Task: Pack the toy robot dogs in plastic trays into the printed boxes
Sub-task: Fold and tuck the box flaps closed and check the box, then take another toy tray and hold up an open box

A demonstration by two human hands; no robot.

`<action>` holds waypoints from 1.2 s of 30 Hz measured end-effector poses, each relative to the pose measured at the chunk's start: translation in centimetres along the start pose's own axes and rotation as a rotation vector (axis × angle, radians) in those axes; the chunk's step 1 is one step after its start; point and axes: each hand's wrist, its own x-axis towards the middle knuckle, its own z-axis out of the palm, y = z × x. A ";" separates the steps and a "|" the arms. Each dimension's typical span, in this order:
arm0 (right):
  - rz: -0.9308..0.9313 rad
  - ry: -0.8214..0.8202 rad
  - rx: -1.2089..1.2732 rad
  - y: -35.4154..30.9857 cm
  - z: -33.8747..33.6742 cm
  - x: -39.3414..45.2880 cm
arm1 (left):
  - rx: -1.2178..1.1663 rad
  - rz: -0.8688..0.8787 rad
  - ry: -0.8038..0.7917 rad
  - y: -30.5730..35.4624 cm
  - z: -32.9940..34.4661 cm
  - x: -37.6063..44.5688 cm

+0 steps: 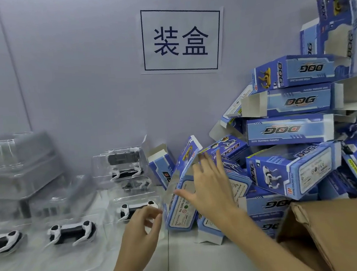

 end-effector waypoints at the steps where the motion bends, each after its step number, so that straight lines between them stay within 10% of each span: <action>1: 0.011 0.017 0.045 -0.6 0.4 -0.1 | -0.015 -0.009 0.007 0.0 0.0 0.0; 16: 0.028 0.437 0.995 1.4 -1.3 -8.0 | -0.214 -0.083 0.033 1.3 -1.3 0.0; 27: 0.139 0.418 1.629 4.9 -2.4 -9.6 | -0.626 -0.113 -0.719 4.8 -0.8 -2.0; 36: 0.122 0.365 1.505 2.9 0.1 -10.2 | -0.738 -0.206 -0.456 5.1 -0.1 -2.1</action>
